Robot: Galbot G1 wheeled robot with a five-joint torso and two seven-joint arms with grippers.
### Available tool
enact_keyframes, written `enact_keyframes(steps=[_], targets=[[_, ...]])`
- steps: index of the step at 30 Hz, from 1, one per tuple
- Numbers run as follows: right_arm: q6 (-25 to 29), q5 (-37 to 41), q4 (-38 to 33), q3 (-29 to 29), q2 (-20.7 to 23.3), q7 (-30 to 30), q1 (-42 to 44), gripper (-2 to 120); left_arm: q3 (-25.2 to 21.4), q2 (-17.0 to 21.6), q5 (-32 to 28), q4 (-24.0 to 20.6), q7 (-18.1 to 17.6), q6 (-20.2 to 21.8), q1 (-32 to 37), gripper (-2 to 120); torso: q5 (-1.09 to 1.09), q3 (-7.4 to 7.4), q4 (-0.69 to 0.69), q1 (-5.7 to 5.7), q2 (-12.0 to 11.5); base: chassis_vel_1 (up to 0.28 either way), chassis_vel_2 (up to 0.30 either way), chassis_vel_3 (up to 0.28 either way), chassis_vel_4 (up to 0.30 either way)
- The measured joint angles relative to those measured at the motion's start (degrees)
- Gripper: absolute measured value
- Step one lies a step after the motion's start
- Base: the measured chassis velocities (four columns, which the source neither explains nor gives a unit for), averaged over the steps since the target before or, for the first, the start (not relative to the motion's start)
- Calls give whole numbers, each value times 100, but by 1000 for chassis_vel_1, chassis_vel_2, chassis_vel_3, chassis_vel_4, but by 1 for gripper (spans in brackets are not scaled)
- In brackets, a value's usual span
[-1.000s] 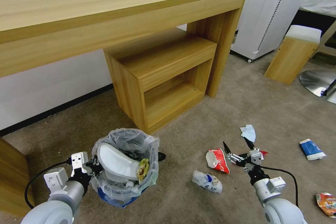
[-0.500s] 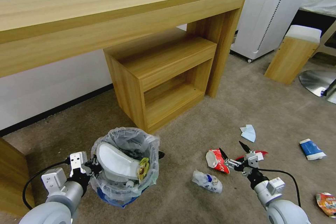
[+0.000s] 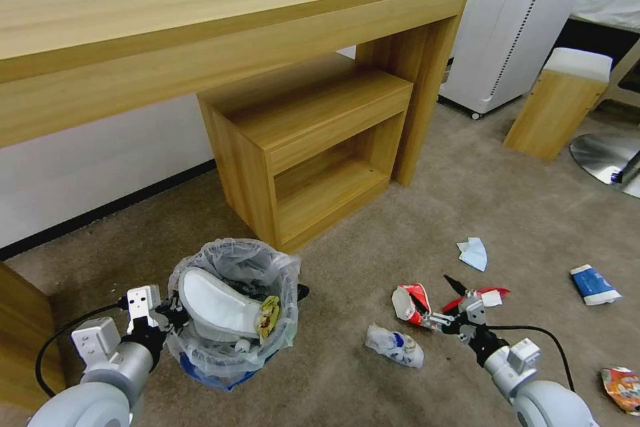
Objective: Pick up the trash bin and place the garbage on the floor into it.
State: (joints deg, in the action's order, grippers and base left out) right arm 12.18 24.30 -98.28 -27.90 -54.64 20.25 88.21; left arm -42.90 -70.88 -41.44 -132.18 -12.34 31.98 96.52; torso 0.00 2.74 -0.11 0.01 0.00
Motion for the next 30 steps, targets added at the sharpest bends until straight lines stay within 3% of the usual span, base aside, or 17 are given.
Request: enact_keyframes(steps=[16,30], targets=[[499,-686,570,81,430,1174,-41,100,68,-124,108,91,26,-27,-69,1,0,0,0,0,0,0,0,0,0],[314,-1743,821,103,340,1486,-394,100,108,-326,267,116,66,-68,-49,1,0,0,0,0,0,0,0,0,0]])
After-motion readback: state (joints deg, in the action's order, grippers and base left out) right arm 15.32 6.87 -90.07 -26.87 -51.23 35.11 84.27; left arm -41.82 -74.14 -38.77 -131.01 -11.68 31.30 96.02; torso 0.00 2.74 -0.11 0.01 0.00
